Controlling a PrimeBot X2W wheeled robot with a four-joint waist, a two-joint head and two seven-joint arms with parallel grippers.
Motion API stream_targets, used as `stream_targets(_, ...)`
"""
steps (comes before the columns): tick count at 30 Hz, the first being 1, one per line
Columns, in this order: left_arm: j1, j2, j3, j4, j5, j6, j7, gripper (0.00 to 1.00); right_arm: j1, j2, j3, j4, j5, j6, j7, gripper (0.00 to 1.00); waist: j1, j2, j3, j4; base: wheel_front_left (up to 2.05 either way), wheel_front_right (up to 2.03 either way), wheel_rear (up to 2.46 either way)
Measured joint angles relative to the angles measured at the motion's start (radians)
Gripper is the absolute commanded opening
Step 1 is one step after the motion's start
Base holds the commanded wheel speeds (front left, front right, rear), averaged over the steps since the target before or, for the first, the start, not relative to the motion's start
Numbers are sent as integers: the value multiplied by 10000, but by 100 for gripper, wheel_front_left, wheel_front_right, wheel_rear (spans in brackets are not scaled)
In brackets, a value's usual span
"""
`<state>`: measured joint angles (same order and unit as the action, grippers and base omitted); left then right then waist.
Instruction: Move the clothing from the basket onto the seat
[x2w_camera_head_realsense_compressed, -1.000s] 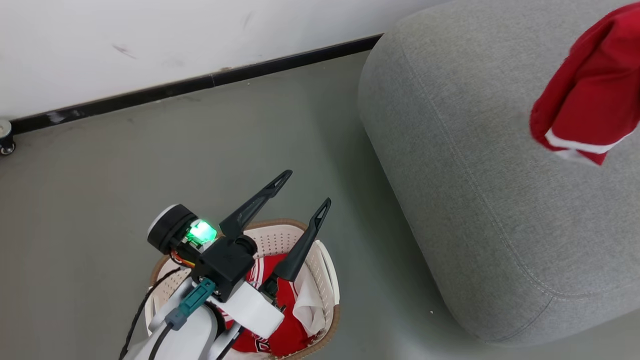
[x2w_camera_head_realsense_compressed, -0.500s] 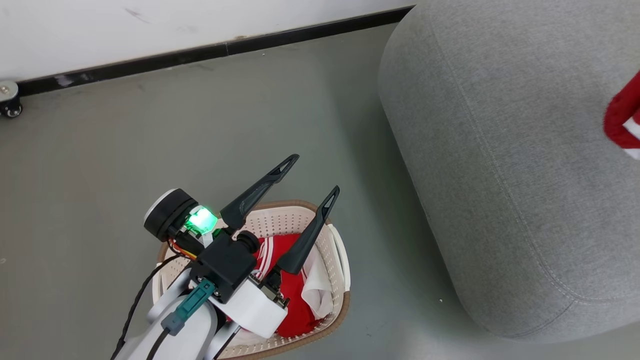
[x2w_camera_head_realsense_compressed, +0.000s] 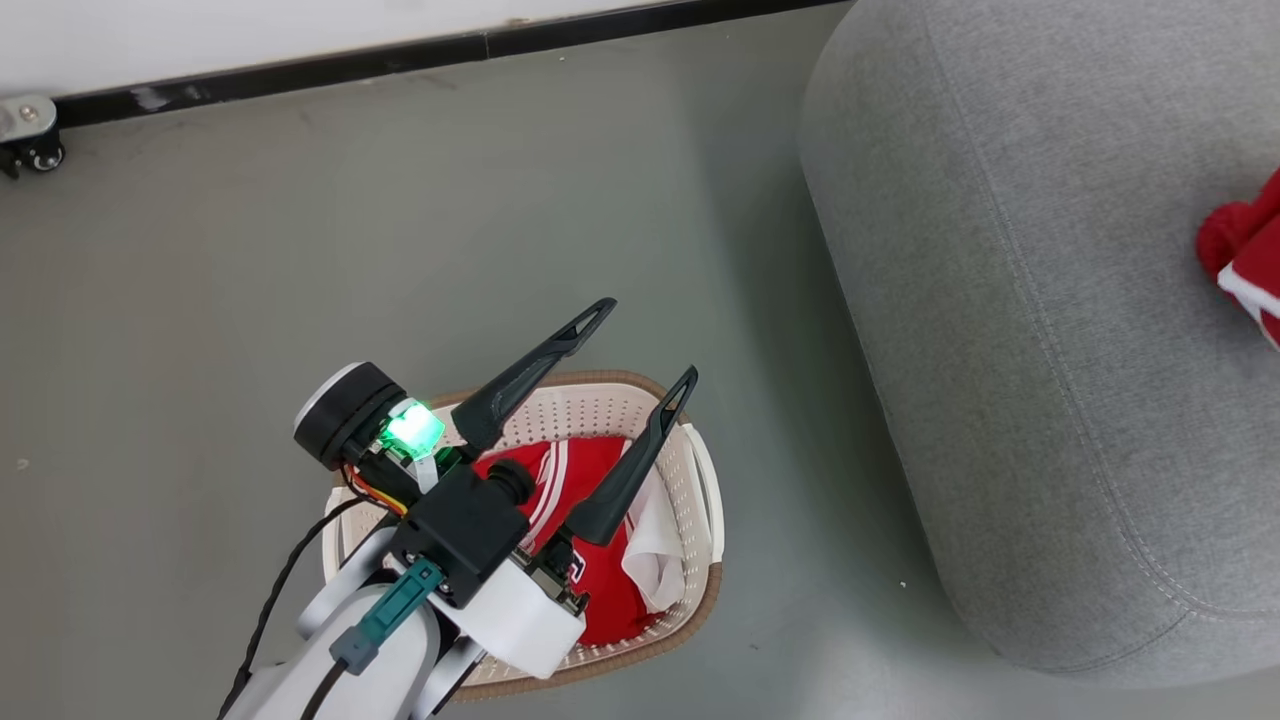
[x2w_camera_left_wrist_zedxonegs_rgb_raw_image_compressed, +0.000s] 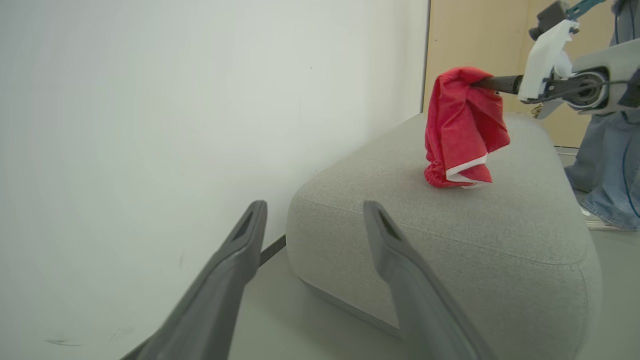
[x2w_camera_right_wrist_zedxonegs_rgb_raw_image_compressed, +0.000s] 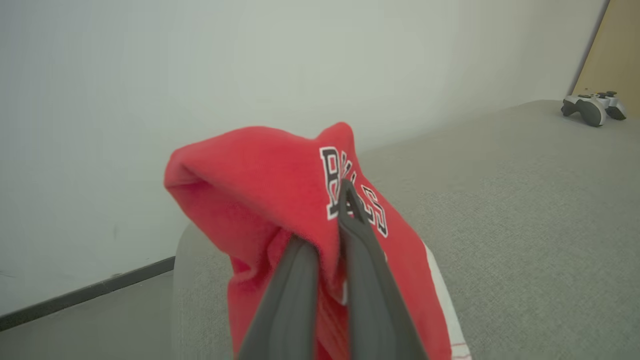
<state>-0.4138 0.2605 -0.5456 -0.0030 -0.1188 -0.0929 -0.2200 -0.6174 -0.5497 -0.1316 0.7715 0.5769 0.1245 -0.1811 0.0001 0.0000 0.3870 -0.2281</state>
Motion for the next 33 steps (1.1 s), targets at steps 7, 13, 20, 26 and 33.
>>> stream_targets(7,-21,104,-111,-81,0,-38,90,100,157,449,-23,796,-307,0,-132,0,0,0,174,113,0,0,0)
stream_targets(13,-95,127,-144,-128,0,-40,176,100,453,550,-205,1553,-303,0,-163,0,0,0,304,172,0,0,0)
stream_targets(20,-165,142,-148,-142,0,-40,176,100,442,922,-96,1745,-307,0,-278,0,0,0,431,175,0,0,0)
stream_targets(26,-175,104,-148,-127,0,-40,173,100,444,1035,188,1806,-447,0,-393,31,0,0,455,171,0,0,0)
stream_targets(33,-175,35,-130,-65,-6,-38,151,100,491,991,384,1743,-514,0,-479,100,0,0,468,154,0,0,0)
